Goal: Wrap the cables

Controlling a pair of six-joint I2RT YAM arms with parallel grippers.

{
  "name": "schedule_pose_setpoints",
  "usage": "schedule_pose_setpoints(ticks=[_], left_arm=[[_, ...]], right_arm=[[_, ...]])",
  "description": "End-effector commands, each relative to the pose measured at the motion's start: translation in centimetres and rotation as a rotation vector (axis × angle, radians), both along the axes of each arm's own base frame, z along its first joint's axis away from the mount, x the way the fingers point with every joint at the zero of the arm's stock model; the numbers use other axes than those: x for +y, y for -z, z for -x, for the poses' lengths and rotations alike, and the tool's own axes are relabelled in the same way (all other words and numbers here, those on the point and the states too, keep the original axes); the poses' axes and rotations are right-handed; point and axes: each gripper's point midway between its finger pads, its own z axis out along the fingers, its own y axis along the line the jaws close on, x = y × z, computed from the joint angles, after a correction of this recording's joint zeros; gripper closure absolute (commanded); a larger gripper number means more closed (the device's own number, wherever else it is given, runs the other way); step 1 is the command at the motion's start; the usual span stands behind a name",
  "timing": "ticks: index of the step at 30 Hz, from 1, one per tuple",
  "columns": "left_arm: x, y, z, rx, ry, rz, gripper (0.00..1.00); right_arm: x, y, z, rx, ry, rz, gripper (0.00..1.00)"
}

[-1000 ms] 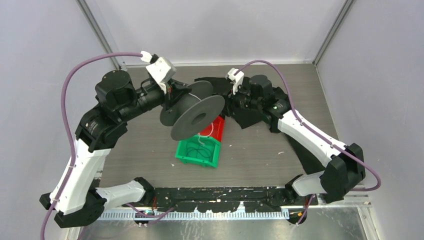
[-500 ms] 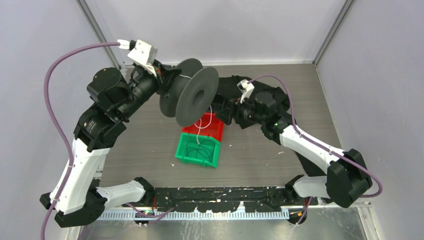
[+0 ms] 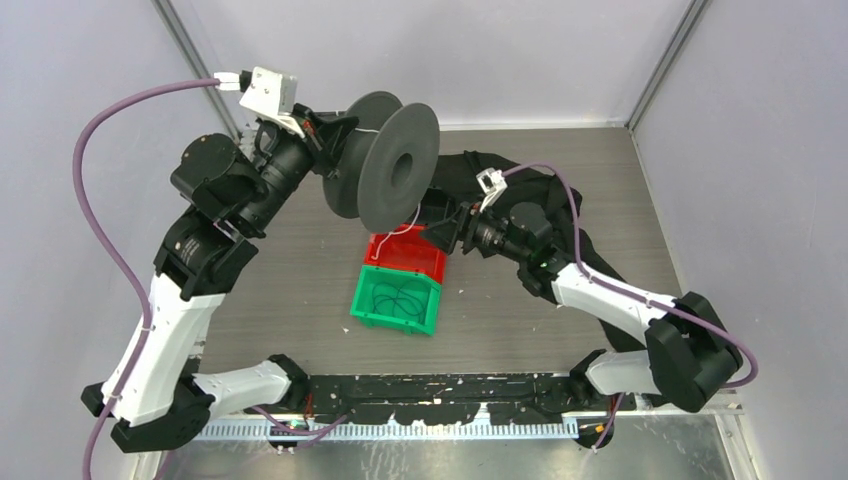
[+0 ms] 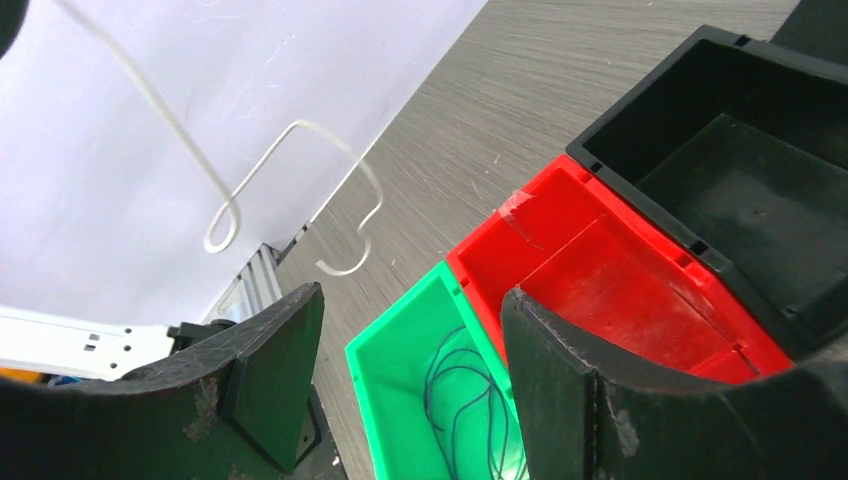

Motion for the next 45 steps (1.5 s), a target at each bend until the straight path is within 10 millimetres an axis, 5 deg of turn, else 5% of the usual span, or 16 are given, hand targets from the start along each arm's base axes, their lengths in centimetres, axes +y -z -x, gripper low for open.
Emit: schedule_pose_setpoints(ticks=[1, 10, 22, 31, 35, 40, 45], left_arm=[[0.8, -5.4, 0.7, -0.138, -0.009, 0.149, 1.0], [0.1, -6.0, 0.3, -0.145, 0.005, 0.164, 1.0], [0.1, -6.7, 1.0, -0.162, 0.032, 0.184, 0.99], [0.2, -6.5, 1.0, -0.159, 0.025, 0.177, 0.99], [0.4, -6.3, 0.8, -0.152, 0.009, 0.18, 0.99], [0.9, -6.2, 0.3, -0.141, -0.029, 0.188, 0.99], [3.7, -5.4, -2.2, -0.106, -0.237, 0.229, 0.99]], right_arm=[[1.6, -2.6, -0.1, -0.035, -0.025, -0.108, 0.29], [4.9, -2.3, 0.5, 0.003, -0.067, -0.209, 0.29], [6.4, -0.9, -2.7, 0.059, 0.007, -0.322, 0.29], [7.5, -0.3, -3.3, 0.074, -0.017, -0.344, 0.36], [7.8, 0.4, -3.4, 0.09, -0.03, -0.348, 0.55], [8.3, 1.1, -3.2, 0.122, -0.053, -0.347, 0.97], [7.3, 2.1, -2.0, 0.184, -0.049, -0.323, 0.99]])
